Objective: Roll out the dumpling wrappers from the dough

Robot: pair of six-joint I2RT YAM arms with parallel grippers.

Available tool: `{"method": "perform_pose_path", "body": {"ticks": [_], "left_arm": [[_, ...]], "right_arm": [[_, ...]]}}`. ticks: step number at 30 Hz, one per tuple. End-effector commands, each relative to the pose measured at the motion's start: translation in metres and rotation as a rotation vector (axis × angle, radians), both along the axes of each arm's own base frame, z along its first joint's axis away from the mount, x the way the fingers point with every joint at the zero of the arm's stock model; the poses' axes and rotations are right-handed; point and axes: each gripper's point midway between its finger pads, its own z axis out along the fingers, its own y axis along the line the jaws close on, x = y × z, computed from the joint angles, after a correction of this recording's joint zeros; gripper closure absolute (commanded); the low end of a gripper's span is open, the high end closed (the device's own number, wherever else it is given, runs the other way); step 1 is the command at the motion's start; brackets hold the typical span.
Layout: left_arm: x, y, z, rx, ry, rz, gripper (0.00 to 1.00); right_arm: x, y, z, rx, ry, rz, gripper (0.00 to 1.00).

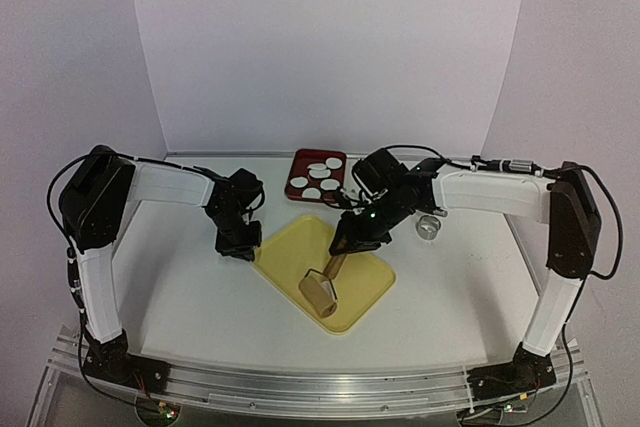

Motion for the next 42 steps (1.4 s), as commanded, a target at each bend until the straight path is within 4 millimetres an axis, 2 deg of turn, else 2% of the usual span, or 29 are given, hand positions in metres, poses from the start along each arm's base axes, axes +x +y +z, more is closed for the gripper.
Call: {"method": "perform_pose_path", "body": {"ticks": [1, 7, 13, 20, 30, 42], "left_arm": [[-0.009, -0.001, -0.014, 0.035, 0.040, -0.038, 1.00], [-0.012, 0.008, -0.018, 0.072, 0.039, -0.041, 1.00], [-0.015, 0.016, -0.019, 0.096, 0.035, -0.032, 1.00], [-0.011, 0.026, -0.019, 0.113, 0.031, -0.025, 1.00], [-0.001, 0.042, -0.018, 0.136, 0.018, -0.017, 1.00], [0.009, 0.051, -0.017, 0.138, 0.004, -0.018, 1.00]], "right_arm": [[-0.070, -0.130, -0.133, -0.702, 0.163, 0.057, 1.00], [-0.066, -0.151, -0.130, -0.791, 0.119, -0.006, 1.00], [-0.061, -0.181, -0.121, -0.903, 0.062, -0.074, 1.00], [-0.068, -0.206, -0.117, -0.947, 0.070, -0.127, 1.00], [-0.072, -0.227, -0.109, -0.959, 0.092, -0.185, 1.00], [-0.051, -0.241, -0.087, -0.944, 0.066, -0.243, 1.00]]}}
